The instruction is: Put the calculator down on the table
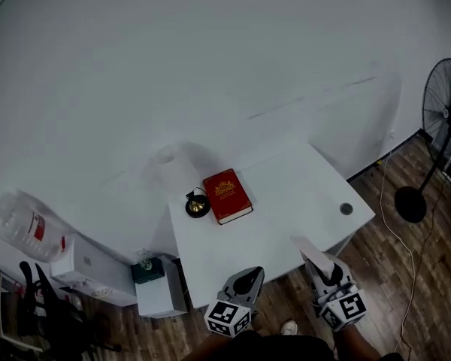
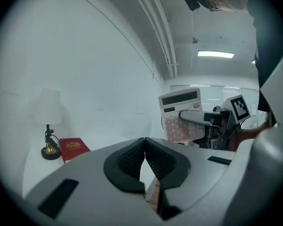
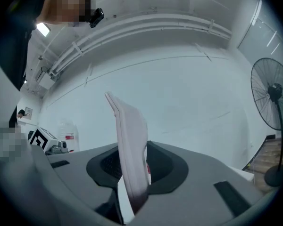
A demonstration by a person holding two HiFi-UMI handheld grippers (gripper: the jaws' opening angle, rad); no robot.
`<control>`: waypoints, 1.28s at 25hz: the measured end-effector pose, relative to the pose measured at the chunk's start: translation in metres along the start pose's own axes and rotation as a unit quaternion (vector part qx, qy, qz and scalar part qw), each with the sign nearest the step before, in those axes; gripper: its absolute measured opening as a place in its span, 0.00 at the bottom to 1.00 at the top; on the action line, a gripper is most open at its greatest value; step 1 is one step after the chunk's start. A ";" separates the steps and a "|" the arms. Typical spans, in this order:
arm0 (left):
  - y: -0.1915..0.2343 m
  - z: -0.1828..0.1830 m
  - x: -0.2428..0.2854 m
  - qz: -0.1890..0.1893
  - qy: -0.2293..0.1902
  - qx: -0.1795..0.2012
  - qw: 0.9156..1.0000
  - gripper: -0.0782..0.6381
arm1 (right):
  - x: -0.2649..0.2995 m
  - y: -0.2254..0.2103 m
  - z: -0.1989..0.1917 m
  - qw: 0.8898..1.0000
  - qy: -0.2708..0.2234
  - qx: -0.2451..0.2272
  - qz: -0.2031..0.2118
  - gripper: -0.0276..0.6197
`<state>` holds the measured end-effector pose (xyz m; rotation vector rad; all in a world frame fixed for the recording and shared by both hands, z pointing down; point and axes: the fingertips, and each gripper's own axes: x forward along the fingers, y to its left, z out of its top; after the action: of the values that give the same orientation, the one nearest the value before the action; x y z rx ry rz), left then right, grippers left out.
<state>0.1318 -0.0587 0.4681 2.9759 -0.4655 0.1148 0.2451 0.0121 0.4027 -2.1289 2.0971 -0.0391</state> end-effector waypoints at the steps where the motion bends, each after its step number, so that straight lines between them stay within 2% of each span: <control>1: 0.003 0.000 -0.001 0.012 -0.001 -0.003 1.000 0.14 | 0.006 -0.001 -0.003 1.000 0.001 0.003 0.009 0.24; 9: 0.061 -0.007 -0.018 0.100 0.001 -0.019 0.995 0.14 | 0.071 0.013 -0.032 0.996 0.035 0.035 0.075 0.24; 15: 0.100 -0.010 -0.020 0.115 0.000 -0.014 0.993 0.14 | 0.123 0.038 -0.051 0.992 0.060 0.042 0.105 0.24; 21: 0.147 -0.016 -0.023 0.139 -0.003 -0.026 0.990 0.14 | 0.168 0.058 -0.065 0.986 0.091 0.037 0.132 0.24; 28: 0.190 -0.020 -0.024 0.147 -0.011 -0.041 0.988 0.14 | 0.209 0.064 -0.088 0.983 0.106 0.063 0.136 0.24; 32: 0.205 -0.024 -0.031 0.150 0.003 -0.057 0.987 0.14 | 0.222 0.070 -0.100 0.979 0.123 0.090 0.136 0.24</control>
<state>0.0373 -0.2399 0.5117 2.7740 -0.8848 0.1215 0.1675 -0.2191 0.4730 -1.7964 2.3993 -0.4651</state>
